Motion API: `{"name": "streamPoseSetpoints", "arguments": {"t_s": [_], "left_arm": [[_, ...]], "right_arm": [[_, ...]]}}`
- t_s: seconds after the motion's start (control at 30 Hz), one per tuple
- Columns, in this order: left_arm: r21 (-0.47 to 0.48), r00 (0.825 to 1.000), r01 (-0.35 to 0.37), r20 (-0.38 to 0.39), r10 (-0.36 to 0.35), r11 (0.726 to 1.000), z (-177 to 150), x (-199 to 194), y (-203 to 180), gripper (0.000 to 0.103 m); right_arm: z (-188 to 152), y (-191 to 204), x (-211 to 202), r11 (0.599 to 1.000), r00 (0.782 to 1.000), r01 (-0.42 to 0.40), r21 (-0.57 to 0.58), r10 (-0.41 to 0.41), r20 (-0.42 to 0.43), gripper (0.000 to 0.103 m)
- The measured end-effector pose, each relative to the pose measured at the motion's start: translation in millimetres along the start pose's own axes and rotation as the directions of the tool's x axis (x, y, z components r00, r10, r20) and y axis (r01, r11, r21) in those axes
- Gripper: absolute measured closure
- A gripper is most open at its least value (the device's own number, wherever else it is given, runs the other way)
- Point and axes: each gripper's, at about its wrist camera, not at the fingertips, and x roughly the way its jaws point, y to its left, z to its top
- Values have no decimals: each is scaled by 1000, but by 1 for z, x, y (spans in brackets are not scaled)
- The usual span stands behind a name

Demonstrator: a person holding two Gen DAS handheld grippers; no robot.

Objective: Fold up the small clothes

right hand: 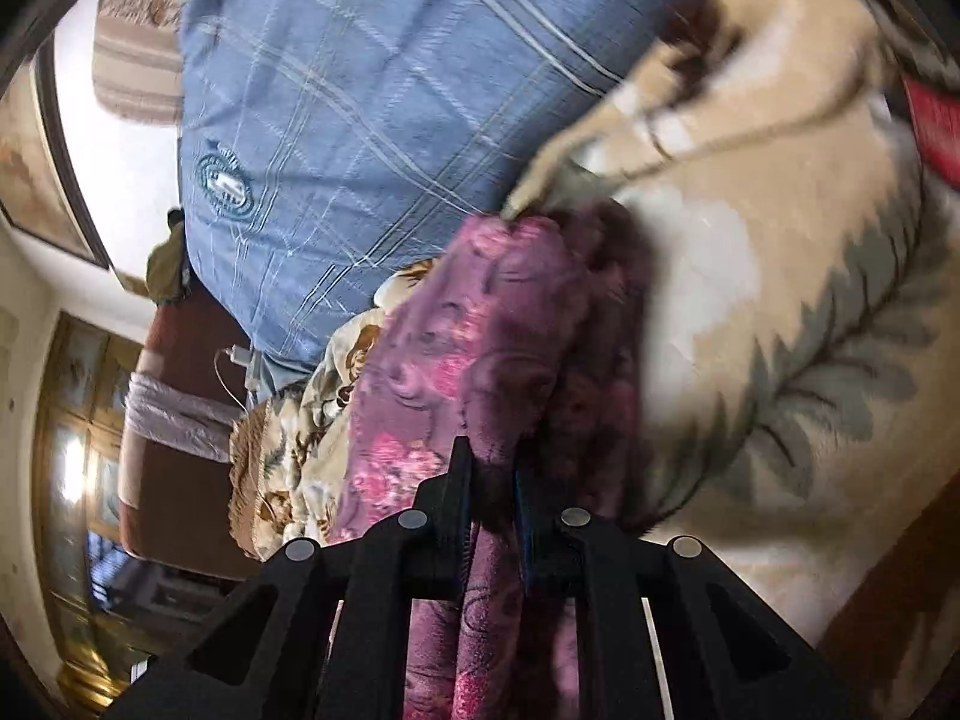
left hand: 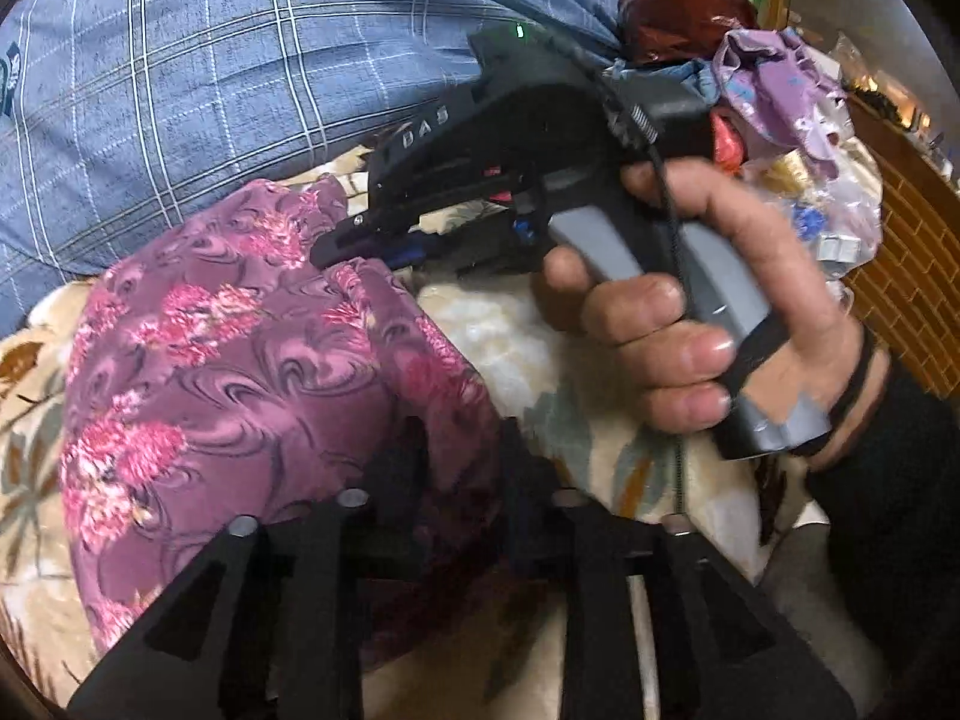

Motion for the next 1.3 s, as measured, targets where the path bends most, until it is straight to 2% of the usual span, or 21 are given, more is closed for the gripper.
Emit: {"name": "streamPoseSetpoints", "arguments": {"t_s": [0.03, 0.1, 0.13, 0.17, 0.23, 0.27, 0.37, 0.43, 0.47, 0.53, 0.57, 0.63, 0.73, 0.83, 0.87, 0.9, 0.97, 1.0, 1.07, 1.17, 1.3], "left_arm": [[-1, 999, 38, -13, -38, 999, -3, -7, 0, 63], [-3, 996, 85, -7, -85, 996, -10, -28, 4, 62], [-2, 995, 101, 13, -101, 995, -17, -44, 1, 56], [-6, 992, 114, 53, -114, 993, -26, -66, 4, 43], [-52, 990, 92, 113, -85, 994, -42, -97, 18, 34], [-84, 990, 81, 125, -70, 993, -50, -107, 28, 34], [-217, 994, 33, 112, -8, 976, -68, -121, 60, 34], [-351, 997, 13, 80, 17, 936, -75, -117, 87, 34], [-424, 999, 13, 54, 10, 906, -80, -112, 103, 34], [-539, 1000, 26, 13, -23, 842, -87, -102, 129, 34], [-560, 999, 32, 10, -31, 828, -86, -99, 133, 34], [-591, 999, 39, 16, -37, 806, -88, -98, 139, 34], [-573, 999, 41, 26, -32, 819, -89, -100, 137, 34], [-559, 999, 35, -5, -45, 829, -85, -87, 133, 34], [-567, 998, 38, -22, -61, 823, -84, -82, 134, 34], [-576, 997, 49, -22, -75, 816, -82, -80, 135, 34], [-601, 994, 90, 9, -106, 794, -79, -82, 138, 34], [-615, 994, 99, 19, -111, 783, -77, -82, 140, 33], [-642, 994, 94, 18, -107, 761, -74, -79, 144, 30], [-662, 992, 53, -53, -117, 748, -69, -59, 147, 28], [-675, 985, 33, -103, -138, 737, -75, -35, 145, 28]], "right_arm": [[-2, -4, -3, 1000, 1000, 1, 17, -1, 13, 85], [-8, -1, -14, 999, 998, 31, 25, -32, 46, 80], [-15, 8, -26, 998, 995, 67, 6, -67, 77, 75], [-24, 17, -39, 995, 988, 102, -15, -99, 120, 69], [-48, 40, -67, 990, 970, 132, -50, -119, 214, 57], [-68, 52, -79, 990, 961, 125, -69, -104, 255, 50], [-113, 60, -88, 991, 947, 125, -49, -104, 305, 47], [-131, 55, -79, 992, 948, 122, -26, -108, 300, 47], [-136, 50, -68, 993, 954, 121, -11, -113, 277, 51], [-136, 45, -50, 986, 957, 169, -4, -163, 241, 72], [-136, 41, -47, 978, 952, 209, 4, -204, 230, 93], [-139, 39, -52, 978, 950, 208, 22, -207, 232, 94], [-150, 35, -64, 977, 945, 208, 48, -213, 247, 95], [-156, 10, -50, 975, 961, 195, 110, -212, 177, 94], [-156, 4, -44, 975, 968, 188, 115, -204, 148, 93], [-156, 4, -45, 978, 969, 181, 107, -196, 151, 87], [-155, 15, -57, 986, 966, 156, 63, -166, 200, 82], [-155, 17, -60, 989, 966, 139, 53, -147, 211, 68], [-156, 15, -62, 991, 966, 126, 54, -135, 219, 52], [-154, 3, -58, 988, 971, 126, 85, -141, 193, 53], [-152, -10, -53, 986, 976, 124, 109, -141, 165, 53]]}}
